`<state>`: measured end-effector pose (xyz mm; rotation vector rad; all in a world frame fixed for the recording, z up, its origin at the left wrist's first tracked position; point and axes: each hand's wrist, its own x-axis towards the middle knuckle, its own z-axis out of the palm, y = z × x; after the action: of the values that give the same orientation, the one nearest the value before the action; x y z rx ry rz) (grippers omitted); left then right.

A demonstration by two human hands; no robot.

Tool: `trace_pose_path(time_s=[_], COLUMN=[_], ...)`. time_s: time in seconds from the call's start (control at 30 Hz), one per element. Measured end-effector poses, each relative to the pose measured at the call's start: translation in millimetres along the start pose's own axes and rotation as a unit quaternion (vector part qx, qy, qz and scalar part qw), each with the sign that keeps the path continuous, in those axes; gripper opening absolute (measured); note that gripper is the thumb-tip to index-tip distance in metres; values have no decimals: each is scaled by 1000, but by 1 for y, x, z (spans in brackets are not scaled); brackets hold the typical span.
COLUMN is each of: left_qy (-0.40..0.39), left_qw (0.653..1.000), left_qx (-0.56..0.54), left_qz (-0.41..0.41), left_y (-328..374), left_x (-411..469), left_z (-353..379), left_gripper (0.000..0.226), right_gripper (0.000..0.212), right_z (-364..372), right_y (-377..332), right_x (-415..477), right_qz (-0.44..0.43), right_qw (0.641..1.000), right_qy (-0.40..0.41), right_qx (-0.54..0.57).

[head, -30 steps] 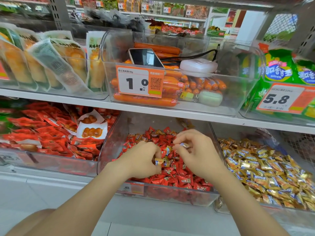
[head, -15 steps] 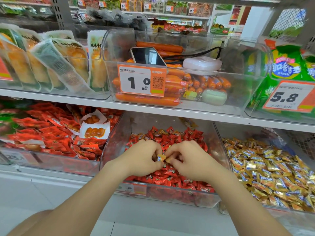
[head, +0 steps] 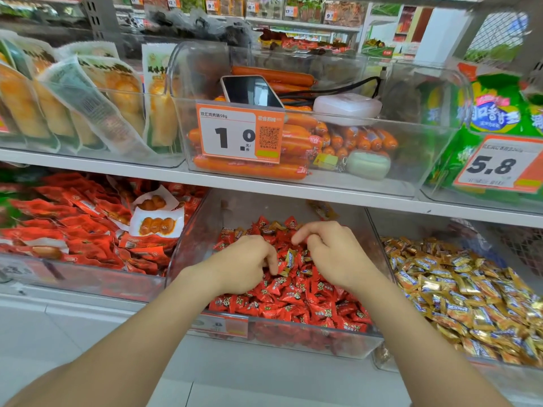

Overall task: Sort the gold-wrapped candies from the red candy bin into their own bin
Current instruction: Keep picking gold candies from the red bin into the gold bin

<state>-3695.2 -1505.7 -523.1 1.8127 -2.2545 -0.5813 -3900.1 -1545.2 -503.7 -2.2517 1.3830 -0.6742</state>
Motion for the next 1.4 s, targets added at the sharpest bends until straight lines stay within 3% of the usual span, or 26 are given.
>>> trace_pose_path(time_s=[0.1, 0.2, 0.33, 0.5, 0.6, 0.73, 0.8, 0.83, 0.9, 1.0, 1.13, 1.2, 1.4], left_qy=[28, 12, 27, 48, 50, 74, 84, 94, 111, 123, 88, 80, 133], left_qw=[999, 998, 997, 998, 999, 995, 991, 989, 986, 986, 990, 993, 988], left_qx=[15, 41, 63, 32, 4, -67, -102, -107, -105, -84, -85, -64, -17], left_qz=[27, 38, 40, 19, 22, 10, -16, -30, -60, -69, -65, -60, -80], left_y=[1, -4, -3, -3, -1, 3, 4, 4, 3, -4, -16, -20, -18], left_x=[3, 10, 20, 27, 26, 18, 13, 10, 4, -5, -15, -18, -15], left_z=[1, 6, 10, 13, 12, 4, -3, -7, -13, -15, -17, -17, -13], left_gripper=[23, 39, 29, 12, 10, 8, 6, 15, 36, 52, 29, 37, 22], right_gripper=[29, 36, 11, 24, 33, 23, 7, 13, 29, 33, 33, 37, 49], right_z=[11, 20, 26, 16, 0, -15, -16, -16, -17, -14, -10, -10, -4], right_y=[-1, 3, 9, 7, 0, 1, 4, 5, 6, 10, 14, 10, 2], right_x=[7, 12, 19, 18, 15, 10, 7, 6, 4, 2, 0, -2, -6], right_qz=[16, 7, 26, 62, 93, 125, 114, 106, 97, 58, 15, 24, 71], right_qw=[992, 977, 985, 993, 995, 991, 991, 992, 995, 996, 994, 990, 948], right_qy=[-42, -105, -94, -89, -27, 25, 17, 14, 2, -26, -79, -76, -127], right_qx=[-121, -186, -142, -41, -7, 47, 66, 62, 9, -61, -80, -116, -283])
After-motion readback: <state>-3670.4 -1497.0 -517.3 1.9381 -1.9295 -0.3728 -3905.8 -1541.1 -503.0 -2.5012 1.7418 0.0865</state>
